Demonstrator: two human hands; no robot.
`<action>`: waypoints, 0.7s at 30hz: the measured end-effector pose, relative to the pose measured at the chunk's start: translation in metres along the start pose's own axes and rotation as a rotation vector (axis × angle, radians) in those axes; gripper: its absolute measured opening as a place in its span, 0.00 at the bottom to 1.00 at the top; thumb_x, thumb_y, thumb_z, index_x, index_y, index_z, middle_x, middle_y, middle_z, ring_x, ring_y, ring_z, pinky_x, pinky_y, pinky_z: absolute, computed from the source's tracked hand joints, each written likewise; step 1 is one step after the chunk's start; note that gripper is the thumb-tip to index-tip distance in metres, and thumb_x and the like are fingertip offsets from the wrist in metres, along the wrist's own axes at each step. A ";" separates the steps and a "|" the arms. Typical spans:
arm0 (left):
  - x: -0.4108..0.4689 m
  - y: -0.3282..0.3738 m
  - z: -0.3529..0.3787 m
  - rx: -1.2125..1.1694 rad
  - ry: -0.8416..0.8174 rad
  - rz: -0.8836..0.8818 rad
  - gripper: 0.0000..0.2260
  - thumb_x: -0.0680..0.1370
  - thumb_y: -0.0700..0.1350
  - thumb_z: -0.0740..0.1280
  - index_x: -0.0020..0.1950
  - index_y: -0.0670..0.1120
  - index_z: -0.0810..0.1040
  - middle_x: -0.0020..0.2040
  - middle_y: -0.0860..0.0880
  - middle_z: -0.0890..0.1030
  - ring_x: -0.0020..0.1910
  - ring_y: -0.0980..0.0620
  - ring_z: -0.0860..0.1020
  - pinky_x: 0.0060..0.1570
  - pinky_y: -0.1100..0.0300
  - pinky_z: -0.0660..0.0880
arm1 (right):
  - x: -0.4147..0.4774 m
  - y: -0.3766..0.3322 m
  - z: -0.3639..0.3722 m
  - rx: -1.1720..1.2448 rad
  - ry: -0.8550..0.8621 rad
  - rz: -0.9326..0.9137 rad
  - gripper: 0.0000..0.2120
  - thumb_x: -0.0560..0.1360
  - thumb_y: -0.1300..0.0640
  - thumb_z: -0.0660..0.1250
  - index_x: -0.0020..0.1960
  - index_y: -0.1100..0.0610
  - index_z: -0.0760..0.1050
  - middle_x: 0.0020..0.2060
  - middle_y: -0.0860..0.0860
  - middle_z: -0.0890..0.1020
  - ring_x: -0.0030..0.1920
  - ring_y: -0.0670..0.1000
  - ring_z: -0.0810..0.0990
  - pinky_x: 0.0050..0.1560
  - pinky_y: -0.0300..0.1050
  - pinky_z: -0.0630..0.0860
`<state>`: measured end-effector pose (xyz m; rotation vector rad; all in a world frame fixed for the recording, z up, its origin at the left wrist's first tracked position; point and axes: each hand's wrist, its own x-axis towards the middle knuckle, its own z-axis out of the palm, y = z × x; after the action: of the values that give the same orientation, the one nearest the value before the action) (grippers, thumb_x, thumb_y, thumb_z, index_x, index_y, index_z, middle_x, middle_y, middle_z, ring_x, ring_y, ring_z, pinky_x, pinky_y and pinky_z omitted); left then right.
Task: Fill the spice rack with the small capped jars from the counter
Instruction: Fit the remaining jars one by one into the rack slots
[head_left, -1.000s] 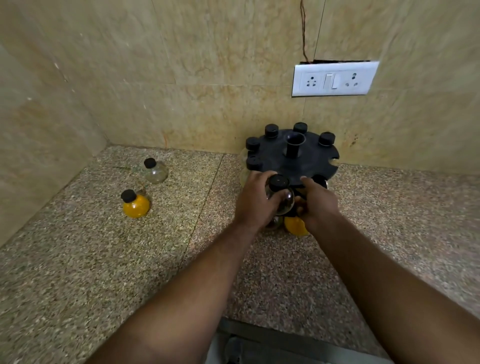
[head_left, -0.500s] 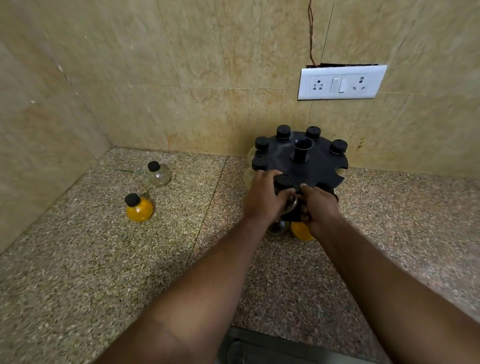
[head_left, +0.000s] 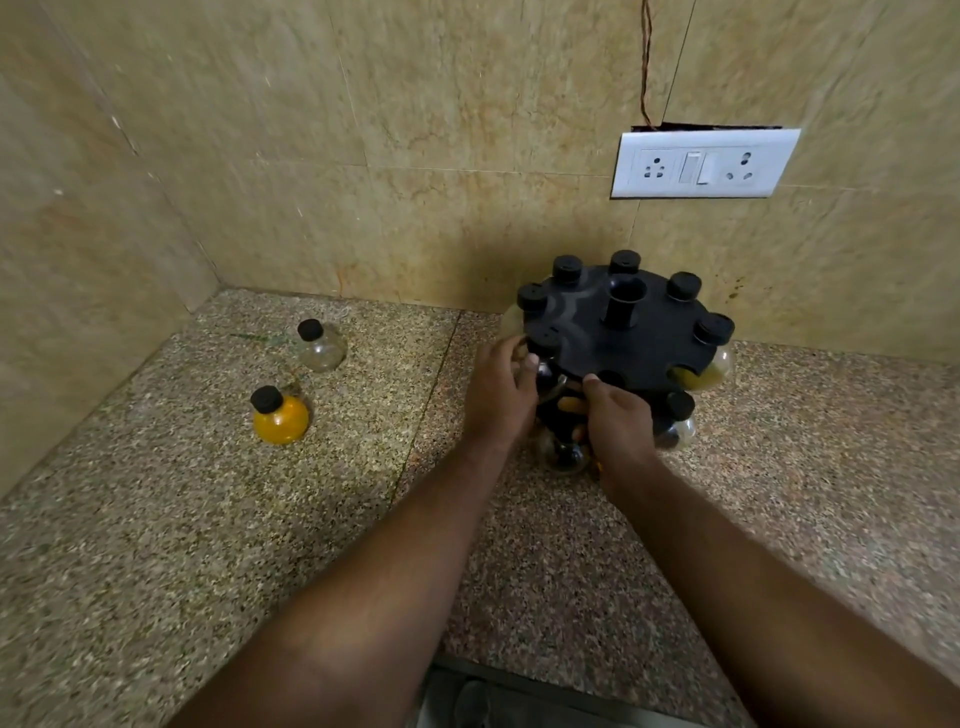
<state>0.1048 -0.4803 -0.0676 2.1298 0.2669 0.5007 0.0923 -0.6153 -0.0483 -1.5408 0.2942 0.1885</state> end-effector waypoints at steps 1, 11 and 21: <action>0.003 -0.003 -0.003 0.002 0.016 -0.016 0.18 0.81 0.50 0.65 0.69 0.45 0.74 0.63 0.44 0.74 0.55 0.54 0.74 0.50 0.60 0.74 | -0.002 0.002 0.004 -0.019 -0.003 -0.021 0.14 0.84 0.51 0.61 0.49 0.55 0.82 0.41 0.53 0.85 0.28 0.48 0.73 0.30 0.43 0.71; 0.002 -0.091 -0.040 -0.079 0.007 -0.239 0.14 0.80 0.51 0.67 0.64 0.48 0.79 0.57 0.49 0.81 0.49 0.56 0.79 0.47 0.61 0.76 | 0.007 0.045 0.080 -0.448 -0.131 -0.156 0.14 0.82 0.49 0.61 0.42 0.52 0.79 0.37 0.49 0.83 0.38 0.53 0.81 0.41 0.51 0.78; -0.025 -0.203 -0.118 -0.023 0.276 -0.572 0.27 0.74 0.62 0.60 0.65 0.45 0.76 0.58 0.45 0.81 0.55 0.44 0.79 0.54 0.48 0.77 | 0.019 0.091 0.201 -0.819 -0.403 -0.164 0.18 0.77 0.44 0.62 0.66 0.44 0.75 0.54 0.49 0.84 0.51 0.53 0.83 0.54 0.52 0.80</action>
<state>0.0290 -0.2868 -0.1808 1.8434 0.9856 0.4479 0.0968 -0.4141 -0.1395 -2.2681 -0.2714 0.5270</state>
